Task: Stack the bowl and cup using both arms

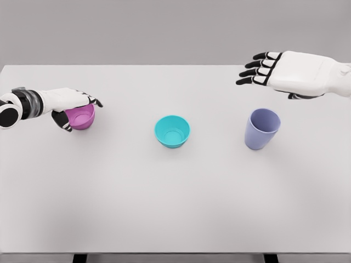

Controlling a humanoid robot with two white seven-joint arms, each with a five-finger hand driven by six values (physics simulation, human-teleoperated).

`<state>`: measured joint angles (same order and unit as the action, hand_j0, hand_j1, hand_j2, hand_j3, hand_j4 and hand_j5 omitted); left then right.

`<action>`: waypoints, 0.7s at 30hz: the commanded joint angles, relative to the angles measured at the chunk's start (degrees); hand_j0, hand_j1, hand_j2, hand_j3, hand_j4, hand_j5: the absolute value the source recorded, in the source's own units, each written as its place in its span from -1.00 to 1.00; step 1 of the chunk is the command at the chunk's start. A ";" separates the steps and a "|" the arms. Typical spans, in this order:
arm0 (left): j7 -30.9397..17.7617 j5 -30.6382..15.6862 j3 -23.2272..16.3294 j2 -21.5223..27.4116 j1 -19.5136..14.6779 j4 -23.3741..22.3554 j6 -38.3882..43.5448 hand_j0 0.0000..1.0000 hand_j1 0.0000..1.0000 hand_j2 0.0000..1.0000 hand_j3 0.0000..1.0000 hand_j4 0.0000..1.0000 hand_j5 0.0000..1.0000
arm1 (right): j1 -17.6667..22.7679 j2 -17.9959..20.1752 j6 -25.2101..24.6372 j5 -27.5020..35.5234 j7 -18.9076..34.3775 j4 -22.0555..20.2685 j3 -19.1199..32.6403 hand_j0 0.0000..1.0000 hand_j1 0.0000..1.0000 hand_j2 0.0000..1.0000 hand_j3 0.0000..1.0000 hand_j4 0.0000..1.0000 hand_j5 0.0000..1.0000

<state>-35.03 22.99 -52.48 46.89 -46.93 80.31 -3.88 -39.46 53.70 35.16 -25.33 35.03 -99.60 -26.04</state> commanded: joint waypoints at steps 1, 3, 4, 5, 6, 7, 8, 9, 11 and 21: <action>0.03 -0.14 0.09 0.04 0.00 0.02 0.01 0.59 0.59 0.59 0.59 0.59 0.59 | 0.00 0.27 -0.16 0.19 -0.03 0.11 0.12 1.00 1.00 1.00 1.00 1.00 1.00; 0.03 -0.14 0.09 0.04 0.00 0.02 0.01 0.56 0.56 0.56 0.56 0.56 0.56 | 0.00 0.80 -0.16 0.19 -0.03 0.11 0.12 1.00 1.00 1.00 1.00 1.00 1.00; 0.03 -0.23 0.09 0.04 0.00 0.02 0.01 0.53 0.53 0.53 0.53 0.53 0.53 | -0.09 0.80 -0.16 0.19 -0.03 0.28 0.12 1.00 1.00 1.00 1.00 1.00 1.00; 0.03 -0.32 0.18 0.04 0.00 0.02 0.01 0.52 0.52 0.52 0.52 0.52 0.52 | -0.09 0.71 -0.16 0.19 -0.03 0.28 0.12 1.00 1.00 1.00 1.00 1.00 1.00; 0.03 -0.40 0.18 0.04 -0.09 0.02 0.10 0.51 0.51 0.51 0.51 0.51 0.51 | -0.26 0.27 -0.16 0.19 -0.03 0.28 0.12 1.00 1.00 1.00 1.00 1.00 1.00; 0.03 -0.58 0.27 0.04 -0.18 0.02 0.10 0.48 0.48 0.48 0.48 0.48 0.48 | -0.35 0.18 -0.16 0.19 -0.03 0.37 0.03 1.00 1.00 1.00 1.00 1.00 1.00; 0.03 -0.58 0.27 0.04 -0.26 0.02 0.10 0.47 0.47 0.47 0.47 0.47 0.47 | -0.44 0.09 -0.16 0.19 -0.03 0.37 0.03 1.00 1.00 1.00 1.00 1.00 1.00; 0.03 -0.67 0.44 0.04 -0.35 0.11 0.10 0.47 0.47 0.47 0.47 0.47 0.47 | -0.44 0.18 -0.16 0.19 -0.03 0.37 0.03 1.00 1.00 1.00 1.00 1.00 1.00; 0.03 -0.84 0.53 0.13 -0.53 0.64 0.10 0.46 0.46 0.46 0.46 0.46 0.46 | -0.35 0.53 -0.16 0.19 -0.03 0.37 0.03 1.00 1.00 1.00 1.00 1.00 1.00; 0.03 -1.55 0.89 0.31 -0.70 3.89 0.10 0.45 0.45 0.45 0.45 0.45 0.45 | -0.62 0.18 -0.16 0.19 -0.03 0.37 0.03 1.00 1.00 1.00 1.00 1.00 1.00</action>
<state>-35.03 21.65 -51.67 47.11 -47.72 83.38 -3.78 -40.17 53.77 35.15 -25.33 35.03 -99.23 -25.98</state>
